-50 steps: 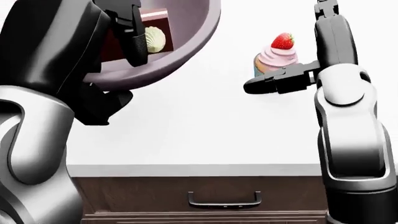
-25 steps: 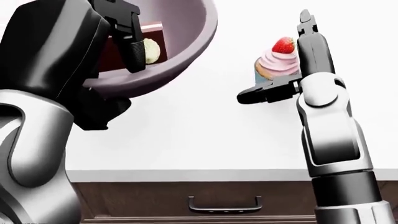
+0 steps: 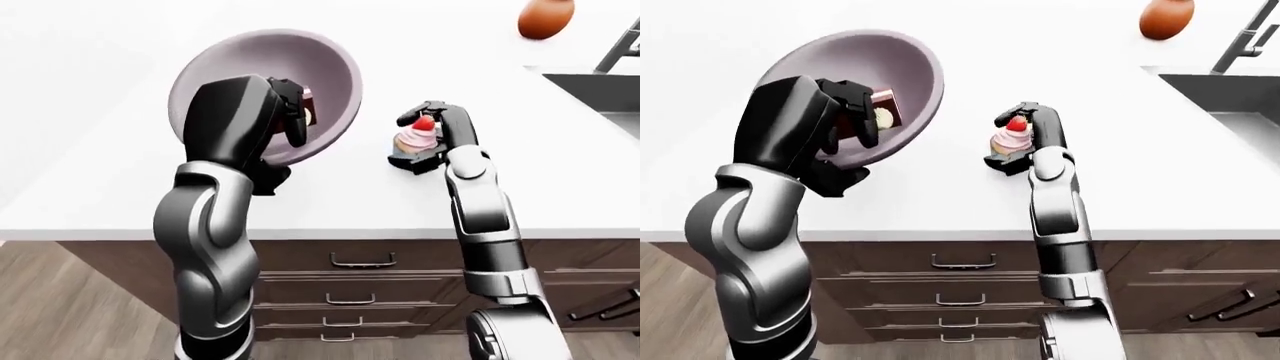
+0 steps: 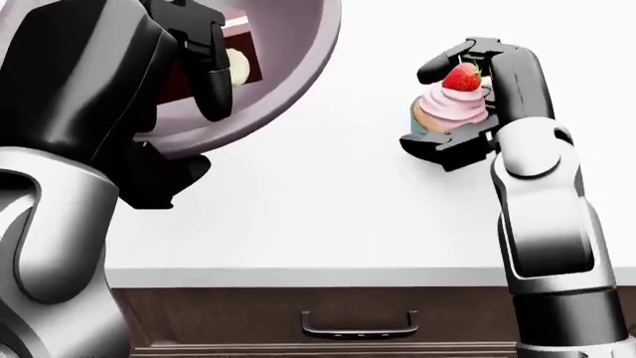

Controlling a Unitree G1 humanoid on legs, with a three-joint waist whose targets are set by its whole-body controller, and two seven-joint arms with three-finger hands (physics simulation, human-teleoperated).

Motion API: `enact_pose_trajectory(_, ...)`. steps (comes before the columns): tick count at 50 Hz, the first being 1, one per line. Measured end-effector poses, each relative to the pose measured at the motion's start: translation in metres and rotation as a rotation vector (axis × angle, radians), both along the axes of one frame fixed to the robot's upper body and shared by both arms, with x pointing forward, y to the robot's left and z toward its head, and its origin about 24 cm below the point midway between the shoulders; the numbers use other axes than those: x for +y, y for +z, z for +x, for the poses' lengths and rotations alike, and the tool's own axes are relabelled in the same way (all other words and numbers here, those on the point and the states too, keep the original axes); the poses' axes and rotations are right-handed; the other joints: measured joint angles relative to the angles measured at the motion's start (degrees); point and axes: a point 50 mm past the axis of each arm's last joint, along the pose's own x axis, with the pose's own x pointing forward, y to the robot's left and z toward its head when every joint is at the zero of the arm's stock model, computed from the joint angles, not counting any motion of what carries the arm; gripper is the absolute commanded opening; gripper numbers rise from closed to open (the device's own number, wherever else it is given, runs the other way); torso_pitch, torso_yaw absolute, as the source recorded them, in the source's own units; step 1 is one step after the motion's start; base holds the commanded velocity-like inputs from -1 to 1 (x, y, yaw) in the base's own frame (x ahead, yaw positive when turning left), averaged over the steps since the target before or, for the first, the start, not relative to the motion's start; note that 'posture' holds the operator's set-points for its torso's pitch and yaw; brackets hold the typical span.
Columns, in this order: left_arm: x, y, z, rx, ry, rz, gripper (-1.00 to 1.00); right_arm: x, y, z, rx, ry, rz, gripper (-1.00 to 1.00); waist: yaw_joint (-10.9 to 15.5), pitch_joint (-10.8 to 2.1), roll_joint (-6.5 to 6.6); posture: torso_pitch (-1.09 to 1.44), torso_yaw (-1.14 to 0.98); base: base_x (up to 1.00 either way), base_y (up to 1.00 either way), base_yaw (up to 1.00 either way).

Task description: Pick up the bowl with cake and place it on the tray. Pick up the cupcake and place it on the tray.

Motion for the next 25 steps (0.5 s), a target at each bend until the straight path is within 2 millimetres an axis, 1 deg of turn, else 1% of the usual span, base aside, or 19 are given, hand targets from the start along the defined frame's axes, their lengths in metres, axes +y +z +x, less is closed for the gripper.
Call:
enact_pose_trajectory(4,-0.001,0.002,-0.001,0.014,-0.004,0.004,-1.0,-0.003,0.018,-0.011,-0.044,0.005,0.006,-1.0,0.1,0.3,-0.02,0.0,0.0,0.0,0.0,0.0)
enact_pose_trajectory(8,-0.001,0.004,-0.001,0.017,-0.008,0.009,-1.0,-0.008,0.034,-0.021,-0.093,0.009,0.02,-1.0,0.1,0.2,-0.13,0.0,0.0,0.0,0.0,0.0)
enact_pose_trajectory(15,0.004,0.01,-0.002,0.011,0.008,0.009,-1.0,-0.015,0.068,-0.05,-0.18,0.011,0.052,-1.0,0.1,0.28,-0.16,0.0,0.0,0.0,0.0,0.0)
enact_pose_trajectory(17,0.005,0.011,-0.002,0.015,0.012,0.009,-1.0,-0.016,0.073,-0.052,-0.193,0.014,0.057,-1.0,0.0,0.18,-0.2,0.0,0.0,0.0,0.0,0.0)
enact_pose_trajectory(20,0.005,0.011,-0.002,0.019,0.009,0.014,-1.0,-0.015,0.075,-0.054,-0.192,0.021,0.069,-1.0,-0.1,0.16,-0.23,0.0,0.0,0.0,-0.08,0.0)
enact_pose_trajectory(21,0.005,0.01,0.0,0.021,0.014,0.019,-1.0,-0.015,0.073,-0.053,-0.182,0.025,0.073,-1.0,-0.1,0.12,-0.01,0.0,0.0,-0.09,-0.4,0.0)
enact_pose_trajectory(22,0.007,0.009,0.001,0.024,0.022,0.02,-1.0,-0.013,0.071,-0.052,-0.17,0.031,0.079,-1.0,-0.1,0.06,0.74,0.0,0.0,-0.29,-0.52,0.0)
enact_pose_trajectory(24,0.012,0.008,0.003,0.033,0.041,0.012,-1.0,-0.01,0.068,-0.051,-0.157,0.05,0.084,-1.0,-0.2,-0.61,3.97,0.0,0.0,-0.41,-0.62,0.0)
enact_pose_trajectory(25,0.013,0.007,0.004,0.041,0.049,0.009,-1.0,-0.009,0.067,-0.051,-0.153,0.056,0.086,-1.0,-0.3,-0.89,5.01,0.0,0.0,-0.42,-0.68,0.0)
